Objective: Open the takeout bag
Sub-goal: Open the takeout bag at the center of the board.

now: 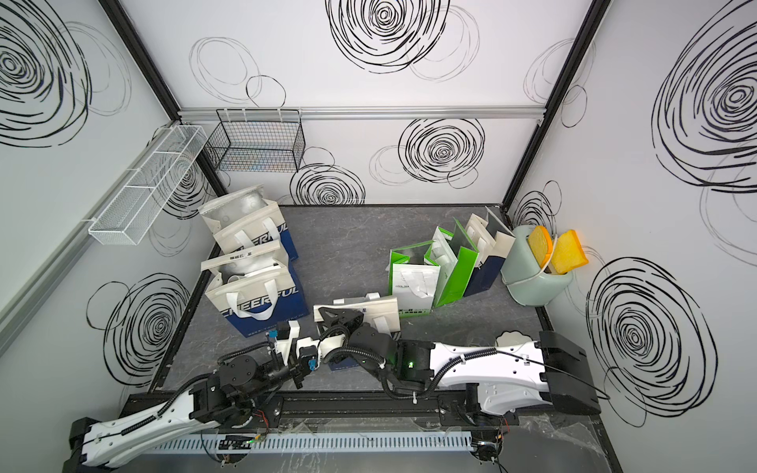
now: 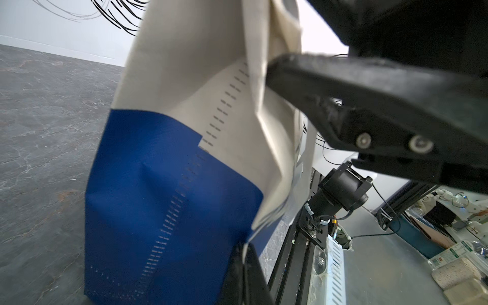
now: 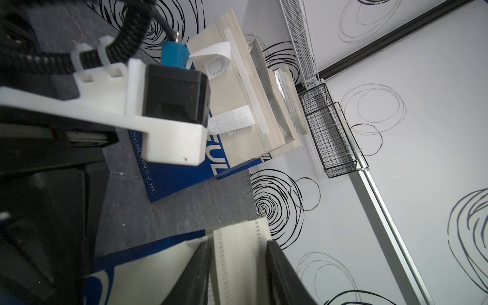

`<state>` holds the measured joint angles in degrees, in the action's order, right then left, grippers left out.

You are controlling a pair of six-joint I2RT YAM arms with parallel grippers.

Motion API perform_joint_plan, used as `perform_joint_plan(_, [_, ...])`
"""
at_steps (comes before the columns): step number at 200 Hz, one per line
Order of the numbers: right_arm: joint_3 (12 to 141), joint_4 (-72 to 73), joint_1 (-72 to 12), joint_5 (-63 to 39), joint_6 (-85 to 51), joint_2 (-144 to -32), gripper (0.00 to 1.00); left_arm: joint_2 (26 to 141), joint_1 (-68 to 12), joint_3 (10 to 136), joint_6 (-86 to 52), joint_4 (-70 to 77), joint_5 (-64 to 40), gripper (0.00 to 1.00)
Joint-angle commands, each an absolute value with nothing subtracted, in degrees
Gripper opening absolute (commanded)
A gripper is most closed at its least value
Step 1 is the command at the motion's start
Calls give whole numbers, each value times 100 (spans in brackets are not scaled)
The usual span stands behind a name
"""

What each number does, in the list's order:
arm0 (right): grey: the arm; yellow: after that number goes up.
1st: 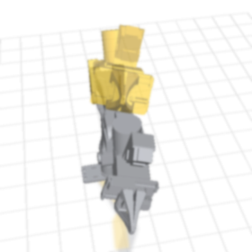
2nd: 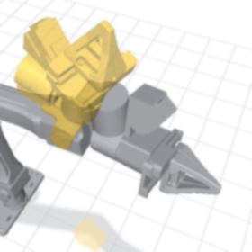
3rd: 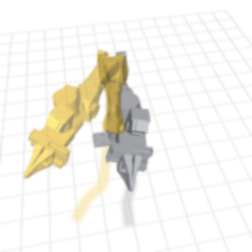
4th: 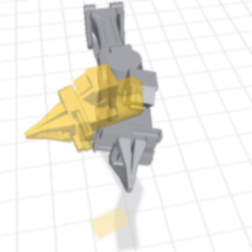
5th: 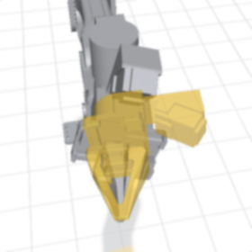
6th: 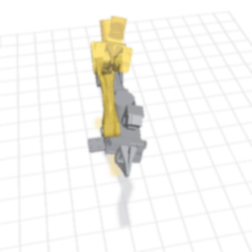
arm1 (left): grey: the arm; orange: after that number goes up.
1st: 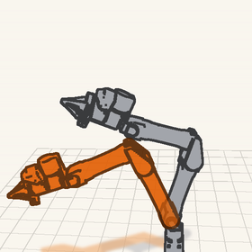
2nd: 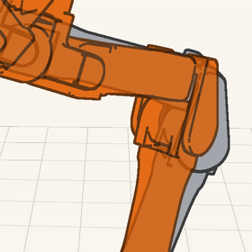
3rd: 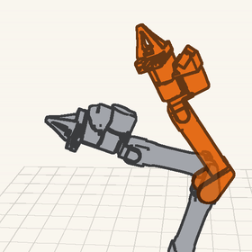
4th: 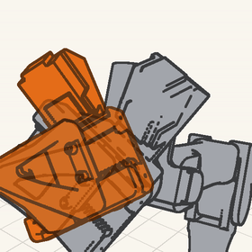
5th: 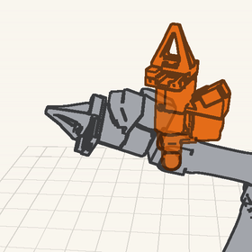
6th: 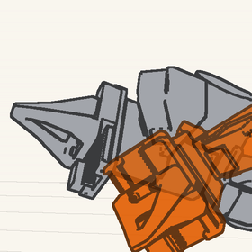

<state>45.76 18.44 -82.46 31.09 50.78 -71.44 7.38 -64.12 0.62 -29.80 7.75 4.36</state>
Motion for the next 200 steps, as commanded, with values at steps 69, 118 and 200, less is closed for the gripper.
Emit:
perform_joint_plan(69, [4812,1971,-8237,3545,5122,-7198,12,679,-6460,0,-3006,995,380,0])
perform_joint_plan(118, [4897,1724,-8231,3447,4879,-7186,0,608,-6460,22,-3061,915,424,0])
perform_joint_plan(200, [5311,1115,-8097,2855,3558,-6772,0,580,-6458,49,-3076,763,571,0])
